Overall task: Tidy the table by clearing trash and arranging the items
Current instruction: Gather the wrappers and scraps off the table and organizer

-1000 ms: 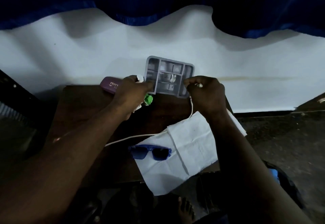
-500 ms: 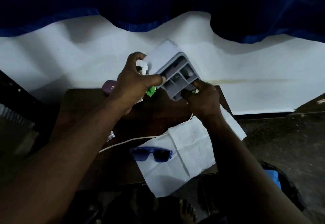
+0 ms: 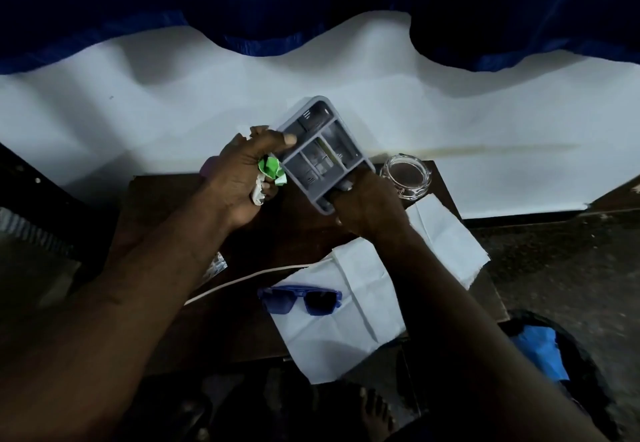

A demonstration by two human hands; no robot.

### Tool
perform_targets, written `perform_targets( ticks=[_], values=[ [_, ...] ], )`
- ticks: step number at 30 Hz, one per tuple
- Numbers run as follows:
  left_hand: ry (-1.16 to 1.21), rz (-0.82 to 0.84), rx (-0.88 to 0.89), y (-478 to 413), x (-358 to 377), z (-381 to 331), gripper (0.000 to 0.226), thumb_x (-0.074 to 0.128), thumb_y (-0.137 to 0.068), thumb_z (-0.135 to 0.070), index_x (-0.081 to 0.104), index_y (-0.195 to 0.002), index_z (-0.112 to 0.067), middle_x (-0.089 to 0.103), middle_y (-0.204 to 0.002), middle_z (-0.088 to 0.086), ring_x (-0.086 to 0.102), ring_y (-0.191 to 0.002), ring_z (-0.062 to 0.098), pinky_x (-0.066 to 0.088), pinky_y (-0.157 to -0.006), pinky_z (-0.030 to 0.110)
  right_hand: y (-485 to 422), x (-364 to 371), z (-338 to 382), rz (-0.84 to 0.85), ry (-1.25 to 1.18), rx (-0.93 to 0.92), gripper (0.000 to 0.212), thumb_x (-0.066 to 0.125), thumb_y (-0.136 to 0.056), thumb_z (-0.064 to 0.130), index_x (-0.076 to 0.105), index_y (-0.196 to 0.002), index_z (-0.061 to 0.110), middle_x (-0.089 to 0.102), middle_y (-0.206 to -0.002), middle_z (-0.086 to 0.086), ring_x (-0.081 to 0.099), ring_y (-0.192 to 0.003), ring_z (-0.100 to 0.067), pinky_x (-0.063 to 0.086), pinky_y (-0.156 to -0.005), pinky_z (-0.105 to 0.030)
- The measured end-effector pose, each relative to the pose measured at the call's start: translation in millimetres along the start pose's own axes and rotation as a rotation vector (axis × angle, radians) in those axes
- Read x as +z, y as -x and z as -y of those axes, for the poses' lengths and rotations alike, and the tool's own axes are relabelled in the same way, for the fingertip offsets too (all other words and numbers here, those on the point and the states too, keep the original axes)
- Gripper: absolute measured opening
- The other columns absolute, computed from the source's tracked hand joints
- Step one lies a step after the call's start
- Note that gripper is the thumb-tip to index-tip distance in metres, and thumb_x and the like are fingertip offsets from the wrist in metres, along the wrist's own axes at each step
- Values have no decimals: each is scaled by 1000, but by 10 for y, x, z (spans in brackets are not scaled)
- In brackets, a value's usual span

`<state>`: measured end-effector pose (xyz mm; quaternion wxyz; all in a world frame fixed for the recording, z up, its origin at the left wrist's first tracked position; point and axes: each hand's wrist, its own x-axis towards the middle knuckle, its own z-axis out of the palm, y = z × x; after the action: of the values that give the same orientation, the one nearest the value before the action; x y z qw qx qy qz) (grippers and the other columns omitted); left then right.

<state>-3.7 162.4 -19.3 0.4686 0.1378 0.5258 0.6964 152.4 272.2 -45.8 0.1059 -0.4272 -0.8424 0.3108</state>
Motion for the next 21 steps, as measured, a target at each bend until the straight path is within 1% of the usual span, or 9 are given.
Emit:
perform_targets(
  ticks=[2, 4, 6, 9, 11, 13, 16, 19, 21],
  values=[
    [31, 4, -14, 0, 8, -7, 42, 76, -72, -20, 51, -105, -20, 37, -110, 9, 23, -50, 15, 20, -39, 15, 38, -14, 68, -163, -3, -2, 47, 62, -75, 49, 73, -110, 19, 77, -103, -14, 72, -96, -38, 45, -69, -29],
    [51, 40, -14, -2, 34, -17, 54, 76, -72, -24, 47, -118, -20, 36, -115, 8, 19, -57, 18, 21, -39, 15, 65, -29, 116, -297, -20, 13, 47, 67, -71, 49, 73, -108, 21, 77, -95, -12, 73, -90, -37, 49, -67, -30],
    [45, 89, 32, 0, 63, -36, 62, 79, -69, -28, 45, -121, -21, 41, -113, 13, 22, -56, 18, 23, -39, 17, 79, -45, 143, -383, -15, 19, 42, 69, -72, 45, 72, -106, 20, 77, -91, -13, 73, -87, -38, 54, -67, -35],
    [13, 88, 140, 22, 96, -49, 61, 82, -69, -25, 47, -119, -18, 45, -100, 17, 32, -43, 16, 26, -44, 21, 106, -72, 160, -474, -89, 11, 46, 61, -67, 46, 72, -102, 18, 76, -86, -15, 71, -84, -40, 54, -66, -37],
    [-31, 40, 173, 39, 106, -43, 71, 84, -67, -26, 50, -128, -15, 51, -102, 13, 40, -43, 14, 31, -44, 21, 97, -76, 145, -456, -139, 11, 47, 59, -66, 42, 73, -100, 15, 77, -89, -16, 72, -86, -41, 56, -68, -39],
    [-90, 22, 197, 61, 126, -29, 77, 85, -66, -26, 49, -133, -15, 55, -108, 14, 49, -50, 13, 35, -42, 22, 70, -69, 121, -398, -175, 31, 47, 58, -66, 38, 74, -102, 12, 78, -96, -15, 72, -92, -40, 58, -73, -40],
    [-141, 52, 276, 111, 180, -12, 65, 86, -64, -24, 54, -120, -15, 62, -100, 11, 54, -53, 11, 37, -41, 20, 52, -22, 78, -348, -175, 62, 34, 69, -76, 35, 76, -103, 15, 79, -101, -11, 73, -97, -35, 59, -77, -40],
    [-177, 58, 306, 144, 197, -33, 74, 87, -63, -24, 49, -124, -6, 56, -101, 14, 50, -62, 19, 39, -42, 23, 41, 17, 69, -324, -262, 79, 24, 76, -81, 26, 76, -104, 19, 79, -105, -7, 73, -102, -31, 59, -81, -42],
    [-168, 85, 337, 151, 175, -64, 67, 86, -64, -21, 52, -121, -10, 61, -104, 13, 56, -67, 21, 44, -44, 26, 28, 28, 91, -309, -317, 72, 25, 77, -79, 22, 77, -104, 20, 79, -106, -5, 72, -105, -29, 58, -82, -38]
  ],
)
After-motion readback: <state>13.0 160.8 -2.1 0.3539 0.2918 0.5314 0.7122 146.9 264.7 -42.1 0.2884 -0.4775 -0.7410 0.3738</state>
